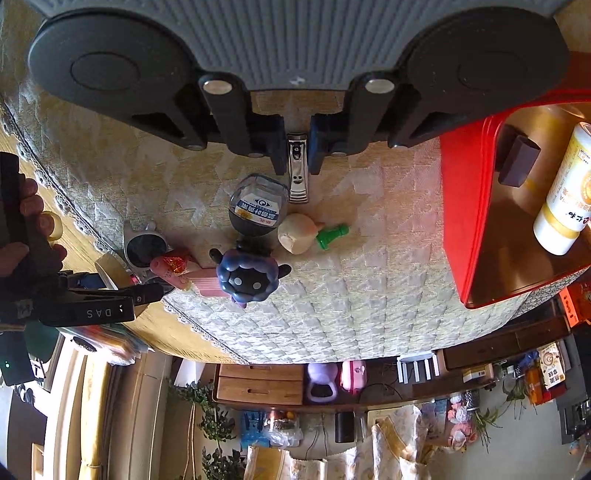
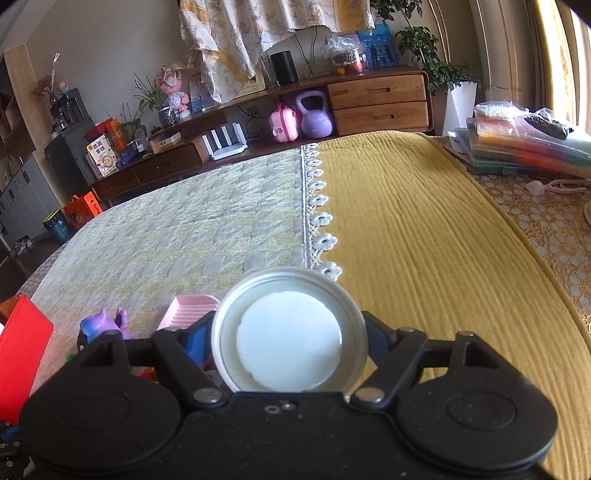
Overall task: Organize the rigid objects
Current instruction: 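Grasp the silver nail clipper with the left tool while the right tool grasps the round mirror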
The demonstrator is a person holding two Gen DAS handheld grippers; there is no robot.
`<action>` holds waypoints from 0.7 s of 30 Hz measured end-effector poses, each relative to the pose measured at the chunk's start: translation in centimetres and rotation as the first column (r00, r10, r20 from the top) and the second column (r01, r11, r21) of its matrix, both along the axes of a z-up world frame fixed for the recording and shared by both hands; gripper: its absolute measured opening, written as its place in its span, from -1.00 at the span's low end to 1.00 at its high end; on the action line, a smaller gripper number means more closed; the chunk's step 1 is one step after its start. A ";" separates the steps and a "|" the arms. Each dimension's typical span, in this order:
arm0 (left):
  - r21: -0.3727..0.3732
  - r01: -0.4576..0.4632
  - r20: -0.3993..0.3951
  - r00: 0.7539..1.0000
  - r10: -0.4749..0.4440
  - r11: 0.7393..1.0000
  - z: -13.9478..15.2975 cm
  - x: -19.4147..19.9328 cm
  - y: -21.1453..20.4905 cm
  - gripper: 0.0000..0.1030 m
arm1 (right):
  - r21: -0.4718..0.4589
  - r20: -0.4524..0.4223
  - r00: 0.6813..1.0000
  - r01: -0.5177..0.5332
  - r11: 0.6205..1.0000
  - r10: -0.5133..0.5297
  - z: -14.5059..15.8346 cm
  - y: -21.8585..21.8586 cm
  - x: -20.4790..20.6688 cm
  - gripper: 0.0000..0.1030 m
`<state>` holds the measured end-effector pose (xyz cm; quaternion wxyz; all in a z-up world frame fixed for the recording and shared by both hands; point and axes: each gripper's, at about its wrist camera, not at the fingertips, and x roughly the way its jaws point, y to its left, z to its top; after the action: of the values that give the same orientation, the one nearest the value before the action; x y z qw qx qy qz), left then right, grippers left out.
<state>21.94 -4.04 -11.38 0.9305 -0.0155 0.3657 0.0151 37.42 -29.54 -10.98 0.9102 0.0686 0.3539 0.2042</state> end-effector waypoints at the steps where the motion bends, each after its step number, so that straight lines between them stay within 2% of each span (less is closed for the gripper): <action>1: 0.001 0.001 0.000 1.000 -0.001 1.000 0.0 0.0 0.0 -0.78 | 0.001 0.000 1.000 -0.002 1.000 0.002 0.0 0.0 -0.1 0.51; 11: -0.010 -0.003 -0.020 1.000 0.003 1.000 0.4 -0.4 0.5 -0.78 | -0.110 0.055 0.998 -0.004 0.994 0.010 2.5 1.1 -3.5 0.51; 21: -0.058 0.009 -0.006 1.000 -0.009 0.998 2.0 -2.4 1.3 -0.78 | -0.225 0.058 0.984 -0.150 0.963 0.167 5.5 4.1 -10.7 0.51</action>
<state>19.57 -2.73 -9.43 0.9285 -0.0407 0.3691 0.0005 26.73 -25.44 -5.47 0.9058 -0.0687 0.3436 0.2383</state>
